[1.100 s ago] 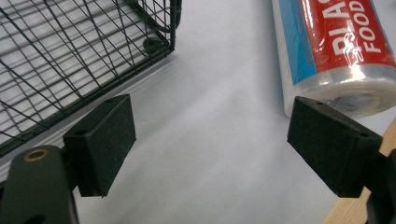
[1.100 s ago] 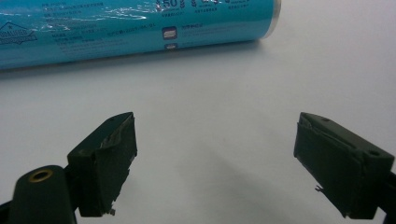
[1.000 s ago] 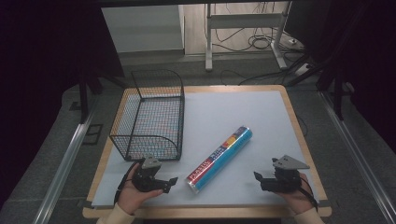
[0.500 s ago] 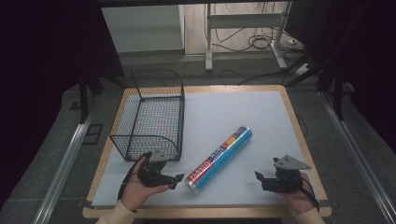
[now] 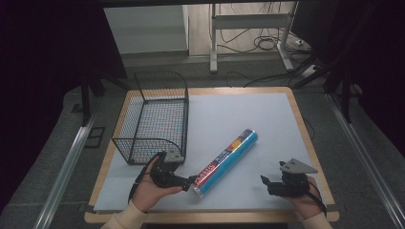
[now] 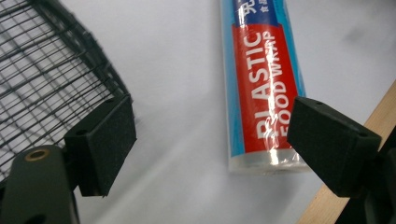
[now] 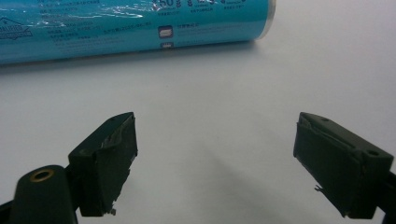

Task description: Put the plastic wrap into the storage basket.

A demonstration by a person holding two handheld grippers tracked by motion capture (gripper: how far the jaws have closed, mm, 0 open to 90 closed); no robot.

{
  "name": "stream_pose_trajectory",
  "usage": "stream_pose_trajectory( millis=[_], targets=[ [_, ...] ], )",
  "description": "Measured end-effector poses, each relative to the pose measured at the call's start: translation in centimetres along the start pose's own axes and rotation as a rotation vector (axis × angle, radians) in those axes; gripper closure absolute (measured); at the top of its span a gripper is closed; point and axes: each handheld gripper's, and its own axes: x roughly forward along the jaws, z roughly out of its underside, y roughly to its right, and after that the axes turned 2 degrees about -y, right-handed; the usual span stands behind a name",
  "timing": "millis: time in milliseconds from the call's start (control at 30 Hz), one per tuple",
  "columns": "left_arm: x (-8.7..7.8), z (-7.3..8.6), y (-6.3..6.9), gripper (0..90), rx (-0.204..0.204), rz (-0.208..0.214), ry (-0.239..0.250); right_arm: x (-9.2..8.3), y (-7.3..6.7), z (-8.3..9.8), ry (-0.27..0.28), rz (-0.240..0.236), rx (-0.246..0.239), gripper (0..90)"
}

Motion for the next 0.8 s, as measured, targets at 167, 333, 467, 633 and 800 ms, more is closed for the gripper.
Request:
stream_pose_trajectory(
  millis=[167, 333, 467, 633, 800],
  targets=[
    [0.4, -0.6, 0.4, 15.6, 0.018, 0.008, -0.010, 0.1, 0.0, 0.0, -0.005, 0.000, -0.002, 14.1],
    [0.7, -1.5, 0.7, 15.6, 0.030, 0.013, -0.015, 0.1, -0.1, 0.0, -0.009, -0.001, -0.005, 14.2],
    [1.1, -2.0, 1.1, 15.5, 0.050, 0.018, -0.023, 0.1, -0.1, 0.1, -0.011, 0.000, -0.009, 14.1],
    [1.5, -2.6, 1.4, 15.4, 0.067, 0.020, -0.036, 0.2, -0.2, 0.1, -0.013, -0.001, -0.007, 14.1],
    [1.7, -3.5, 1.6, 14.9, 0.063, 0.019, -0.043, 0.2, -0.2, 0.1, -0.017, -0.003, -0.011, 14.1]
  ],
)
